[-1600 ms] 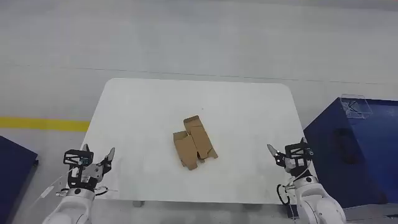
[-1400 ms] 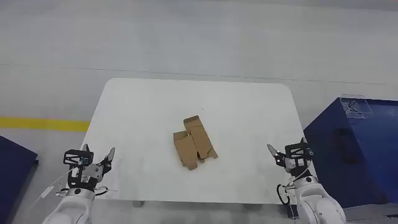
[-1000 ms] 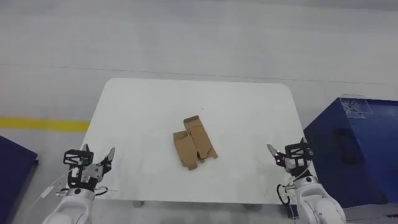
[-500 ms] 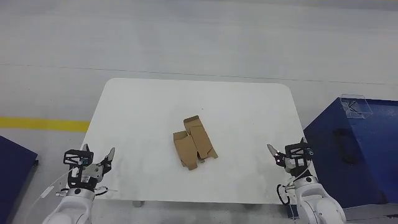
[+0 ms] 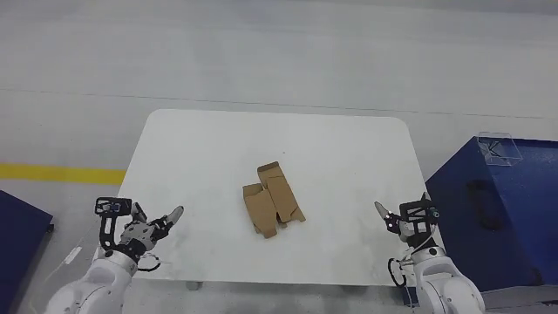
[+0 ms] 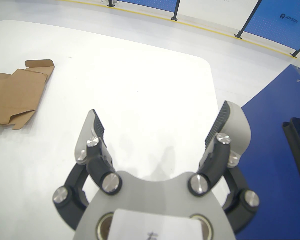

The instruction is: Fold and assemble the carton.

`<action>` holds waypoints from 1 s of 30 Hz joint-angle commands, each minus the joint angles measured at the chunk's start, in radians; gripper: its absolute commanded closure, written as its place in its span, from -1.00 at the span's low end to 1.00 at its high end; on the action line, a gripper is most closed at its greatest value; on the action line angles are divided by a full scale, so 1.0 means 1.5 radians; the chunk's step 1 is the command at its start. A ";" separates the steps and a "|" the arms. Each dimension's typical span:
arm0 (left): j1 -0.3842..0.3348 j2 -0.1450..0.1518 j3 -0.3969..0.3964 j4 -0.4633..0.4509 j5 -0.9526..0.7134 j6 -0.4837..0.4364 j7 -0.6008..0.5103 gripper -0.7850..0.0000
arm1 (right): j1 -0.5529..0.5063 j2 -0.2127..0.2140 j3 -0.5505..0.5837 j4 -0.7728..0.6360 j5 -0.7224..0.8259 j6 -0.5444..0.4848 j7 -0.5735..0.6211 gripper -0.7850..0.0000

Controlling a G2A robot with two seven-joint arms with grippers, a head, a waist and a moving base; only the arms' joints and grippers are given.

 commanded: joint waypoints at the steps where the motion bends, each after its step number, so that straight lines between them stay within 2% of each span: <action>1: -0.028 0.003 -0.008 0.027 -0.274 -0.022 -0.155 -1.00 | 0.000 0.000 0.000 0.000 0.000 0.000 0.000 -1.00; 3: -0.064 0.006 -0.014 0.066 -0.368 -0.024 -0.225 -1.00 | 0.000 0.000 0.000 0.000 0.000 0.000 0.000 -1.00; 5: -0.098 0.006 0.010 0.108 -0.432 -0.024 -0.283 -1.00 | 0.000 0.000 0.000 0.000 0.000 0.000 0.000 -1.00; 9: -0.170 0.001 0.074 0.204 -0.507 -0.024 -0.341 -1.00 | 0.000 0.000 0.000 0.000 0.000 0.000 0.000 -1.00; 13: -0.228 -0.006 0.139 0.280 -0.440 -0.024 -0.283 -1.00 | 0.000 0.000 0.000 0.000 0.000 0.000 0.000 -1.00; 17: -0.292 -0.016 0.202 0.360 -0.453 -0.010 -0.299 -1.00 | 0.000 0.000 0.000 0.000 0.000 0.000 0.000 -1.00; 19: -0.323 -0.021 0.230 0.394 -0.430 -0.009 -0.281 -1.00 | 0.000 0.000 0.000 0.000 0.000 0.000 0.000 -1.00; 23: -0.372 -0.033 0.283 0.436 -0.447 -0.010 -0.292 -1.00 | 0.000 0.000 0.000 0.000 0.000 0.000 0.000 -1.00; 30: -0.426 -0.049 0.349 0.467 -0.435 -0.013 -0.286 -0.99 | 0.000 0.000 0.000 0.000 0.000 0.000 0.000 -1.00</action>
